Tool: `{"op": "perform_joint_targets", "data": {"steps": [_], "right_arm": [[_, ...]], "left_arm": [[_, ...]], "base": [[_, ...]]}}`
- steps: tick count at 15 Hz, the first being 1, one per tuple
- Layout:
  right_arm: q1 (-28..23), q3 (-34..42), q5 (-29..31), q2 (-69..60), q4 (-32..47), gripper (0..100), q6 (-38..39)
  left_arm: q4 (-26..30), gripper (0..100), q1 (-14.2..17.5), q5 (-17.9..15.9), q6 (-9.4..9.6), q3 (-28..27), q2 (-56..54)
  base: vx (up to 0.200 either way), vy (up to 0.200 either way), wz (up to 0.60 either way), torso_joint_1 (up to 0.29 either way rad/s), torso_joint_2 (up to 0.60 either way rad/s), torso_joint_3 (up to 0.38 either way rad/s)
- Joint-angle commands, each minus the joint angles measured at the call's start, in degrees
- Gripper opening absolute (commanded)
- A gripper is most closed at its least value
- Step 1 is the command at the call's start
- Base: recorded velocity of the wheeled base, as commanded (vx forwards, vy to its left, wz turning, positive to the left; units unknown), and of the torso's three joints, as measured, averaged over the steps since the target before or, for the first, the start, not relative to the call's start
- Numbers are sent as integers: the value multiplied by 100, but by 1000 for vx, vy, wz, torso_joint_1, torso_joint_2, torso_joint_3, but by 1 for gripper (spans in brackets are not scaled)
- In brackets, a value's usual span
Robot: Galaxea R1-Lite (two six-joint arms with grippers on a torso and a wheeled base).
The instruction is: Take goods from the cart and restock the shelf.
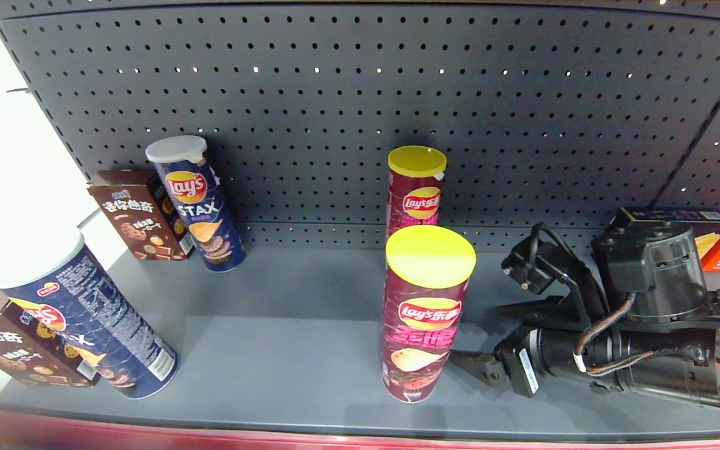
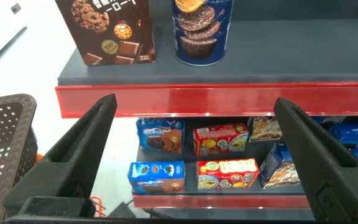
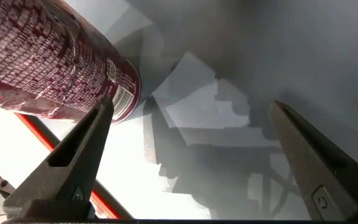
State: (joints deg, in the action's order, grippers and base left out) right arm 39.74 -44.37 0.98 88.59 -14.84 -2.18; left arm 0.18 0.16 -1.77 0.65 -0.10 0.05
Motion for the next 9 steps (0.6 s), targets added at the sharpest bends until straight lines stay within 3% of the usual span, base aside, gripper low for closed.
{"op": "perform_joint_targets", "data": {"steps": [1, 6, 9], "right_arm": [[-19, 8, 8, -26, -2, 100, -2], [-494, -1, 17, -580, -169, 100, 25], [-1381, 148, -27, -1801, -213, 100, 16]], "left_arm": [[-1, 100, 2, 1, -3, 1, 13], [-1, 100, 2, 1, -3, 1, 13], [-1, 100, 2, 1, 6, 1, 13]], "base": [[0, 0, 0, 0, 0, 0], [0, 0, 0, 0, 0, 0], [0, 0, 0, 0, 0, 0]]}}
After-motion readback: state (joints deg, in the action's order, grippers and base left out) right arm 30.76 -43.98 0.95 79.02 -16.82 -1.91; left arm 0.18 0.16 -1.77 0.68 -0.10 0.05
